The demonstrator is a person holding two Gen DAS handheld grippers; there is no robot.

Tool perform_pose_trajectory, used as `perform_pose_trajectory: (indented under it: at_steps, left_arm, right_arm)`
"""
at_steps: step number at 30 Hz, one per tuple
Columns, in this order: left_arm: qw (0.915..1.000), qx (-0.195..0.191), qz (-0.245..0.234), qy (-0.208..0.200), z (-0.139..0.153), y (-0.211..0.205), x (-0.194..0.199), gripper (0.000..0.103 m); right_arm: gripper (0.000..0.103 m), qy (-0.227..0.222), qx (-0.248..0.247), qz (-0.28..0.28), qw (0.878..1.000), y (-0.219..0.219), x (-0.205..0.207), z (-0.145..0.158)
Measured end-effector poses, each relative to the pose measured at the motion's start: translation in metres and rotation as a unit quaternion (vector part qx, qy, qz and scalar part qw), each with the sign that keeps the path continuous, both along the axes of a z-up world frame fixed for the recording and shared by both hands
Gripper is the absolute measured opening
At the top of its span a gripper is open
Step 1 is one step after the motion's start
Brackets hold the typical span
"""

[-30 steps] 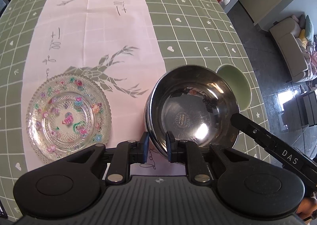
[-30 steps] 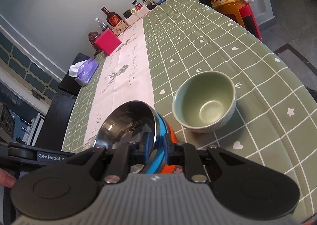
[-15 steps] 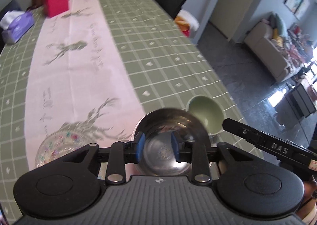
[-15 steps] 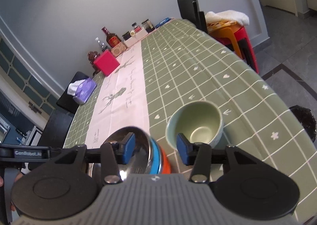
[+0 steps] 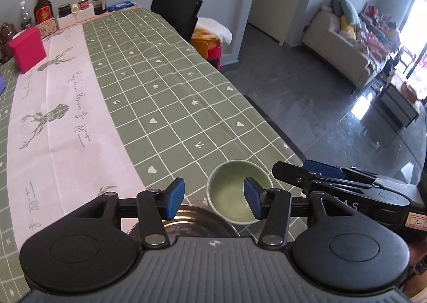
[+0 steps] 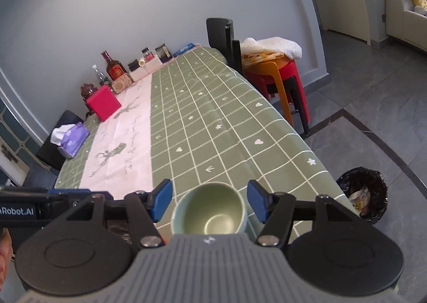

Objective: Organize plates and bowls
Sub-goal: 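Move the left tool to the pale green bowl rim and close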

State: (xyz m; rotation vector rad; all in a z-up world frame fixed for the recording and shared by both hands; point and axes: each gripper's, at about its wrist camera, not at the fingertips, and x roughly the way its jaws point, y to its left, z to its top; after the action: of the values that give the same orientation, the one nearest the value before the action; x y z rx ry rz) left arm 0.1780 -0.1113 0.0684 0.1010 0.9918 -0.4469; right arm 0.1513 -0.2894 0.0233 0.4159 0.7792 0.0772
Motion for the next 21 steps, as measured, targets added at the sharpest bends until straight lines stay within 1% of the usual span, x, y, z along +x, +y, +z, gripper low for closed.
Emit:
perform_pose_trajectory:
  at_steps: [3, 6, 9, 10, 11, 12, 15, 18, 21]
  left_arm:
    - [0.9993, 0.028, -0.007, 0.022, -0.014, -0.013, 0.013, 0.060]
    - [0.9967, 0.061, -0.033, 0.043, -0.032, -0.025, 0.025, 0.060]
    - [0.9929, 0.095, -0.056, 0.045, -0.048, -0.035, 0.033, 0.059]
    - [0.9920, 0.101, -0.060, 0.047, -0.052, -0.037, 0.036, 0.059]
    - [0.9911, 0.103, -0.066, 0.053, -0.057, -0.039, 0.039, 0.059]
    - [0.9904, 0.105, -0.069, 0.057, -0.060, -0.040, 0.043, 0.059]
    - [0.9874, 0.120, -0.075, 0.071, -0.072, -0.043, 0.053, 0.057]
    - [0.9854, 0.126, -0.080, 0.081, -0.081, -0.041, 0.059, 0.056]
    - [0.9827, 0.133, -0.085, 0.097, -0.090, -0.040, 0.064, 0.052]
  right_arm:
    - [0.061, 0.019, -0.008, 0.006, 1.000, -0.005, 0.013, -0.004]
    - [0.061, 0.042, -0.023, 0.005, 0.999, -0.010, 0.025, -0.013]
    - [0.060, 0.081, -0.016, 0.013, 0.997, -0.012, 0.037, -0.028]
    - [0.058, 0.092, -0.015, 0.017, 0.995, -0.012, 0.039, -0.032]
    - [0.054, 0.104, -0.015, 0.023, 0.994, -0.010, 0.042, -0.037]
    - [0.053, 0.112, -0.017, 0.025, 0.993, -0.009, 0.043, -0.041]
    - [0.047, 0.127, -0.030, 0.033, 0.991, -0.003, 0.045, -0.047]
    - [0.047, 0.139, -0.018, 0.044, 0.989, 0.001, 0.046, -0.052]
    - [0.047, 0.148, -0.030, 0.050, 0.987, 0.007, 0.047, -0.057]
